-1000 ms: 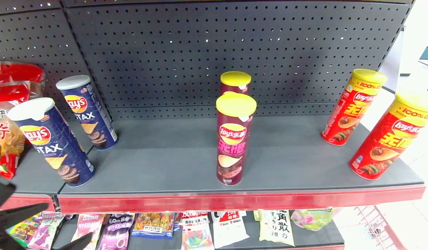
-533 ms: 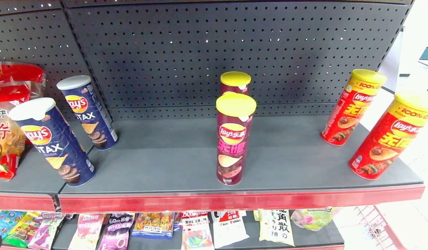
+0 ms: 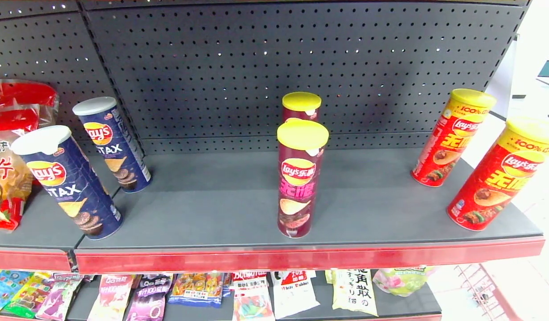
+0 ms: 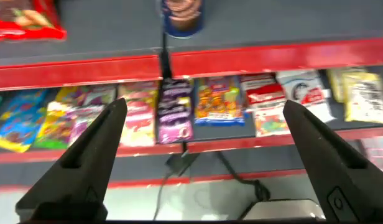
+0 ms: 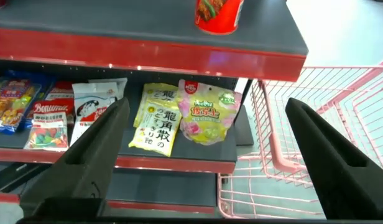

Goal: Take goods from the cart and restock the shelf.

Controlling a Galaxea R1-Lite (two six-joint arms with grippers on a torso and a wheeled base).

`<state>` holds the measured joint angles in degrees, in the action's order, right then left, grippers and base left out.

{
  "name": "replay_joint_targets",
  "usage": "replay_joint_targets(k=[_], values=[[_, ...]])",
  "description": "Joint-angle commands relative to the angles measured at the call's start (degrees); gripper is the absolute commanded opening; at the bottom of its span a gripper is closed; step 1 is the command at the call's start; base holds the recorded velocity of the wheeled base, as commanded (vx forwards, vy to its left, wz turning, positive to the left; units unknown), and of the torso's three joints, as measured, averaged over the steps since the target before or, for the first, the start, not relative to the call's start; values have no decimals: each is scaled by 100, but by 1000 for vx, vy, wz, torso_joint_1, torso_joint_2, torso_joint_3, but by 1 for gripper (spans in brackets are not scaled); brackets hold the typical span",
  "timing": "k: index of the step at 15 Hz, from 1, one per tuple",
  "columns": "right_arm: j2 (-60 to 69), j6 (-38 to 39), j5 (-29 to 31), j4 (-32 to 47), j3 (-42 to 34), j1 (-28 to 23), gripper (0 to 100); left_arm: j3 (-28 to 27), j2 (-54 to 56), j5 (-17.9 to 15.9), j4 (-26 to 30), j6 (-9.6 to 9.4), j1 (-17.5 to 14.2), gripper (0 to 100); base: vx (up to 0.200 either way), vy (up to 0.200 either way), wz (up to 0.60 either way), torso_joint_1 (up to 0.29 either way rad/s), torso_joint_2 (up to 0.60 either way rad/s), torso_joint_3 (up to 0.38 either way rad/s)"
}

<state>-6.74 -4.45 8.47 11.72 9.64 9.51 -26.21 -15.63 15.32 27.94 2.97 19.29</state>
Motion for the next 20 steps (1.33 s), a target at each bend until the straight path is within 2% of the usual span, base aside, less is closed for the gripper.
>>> replay_joint_targets(k=[1,2,3,4,5,6,8,10,11,13,14,15,20], values=[[103,-3,-3,-20,-182,7,100,687,1229,252,10,-51,-48,100,0,0,0,0,0,0],[103,6,-12,-20,-226,7,100,837,1361,428,10,-60,-56,100,0,0,0,0,0,0],[103,23,-56,-38,-270,25,100,1232,1563,797,-43,-7,-65,100,0,0,0,0,0,0],[112,58,-100,-38,-279,25,100,1276,1563,762,-122,168,-65,100,0,0,0,0,0,0],[112,102,-144,-47,-296,25,100,1311,1563,691,-210,247,-65,100,0,0,0,0,0,0],[112,199,-241,-196,-367,25,100,1434,1563,401,-562,265,-65,100,0,0,0,0,0,0],[112,181,-390,-653,-569,25,100,1601,1563,410,-808,265,-65,100,0,0,0,0,0,0],[112,331,-294,-688,-595,16,100,1645,1563,542,-843,353,-65,100,0,0,0,0,0,0],[112,471,-276,-706,-613,16,100,1707,1563,524,-1221,371,-65,100,0,0,0,0,0,0],[112,550,-355,-1198,-850,25,100,2621,1563,-65,-3005,265,-65,100,0,0,0,0,0,0],[112,542,-645,-1409,-955,25,100,2621,1563,-56,-3040,204,-65,100,0,0,0,0,0,0],[112,454,-856,-1189,-964,25,100,2524,1563,-47,-2741,168,-65,100,0,0,0,0,0,0],[112,445,-874,-1172,-955,16,100,2542,1563,-21,-2768,177,-65,100,0,0,0,0,0,0]])
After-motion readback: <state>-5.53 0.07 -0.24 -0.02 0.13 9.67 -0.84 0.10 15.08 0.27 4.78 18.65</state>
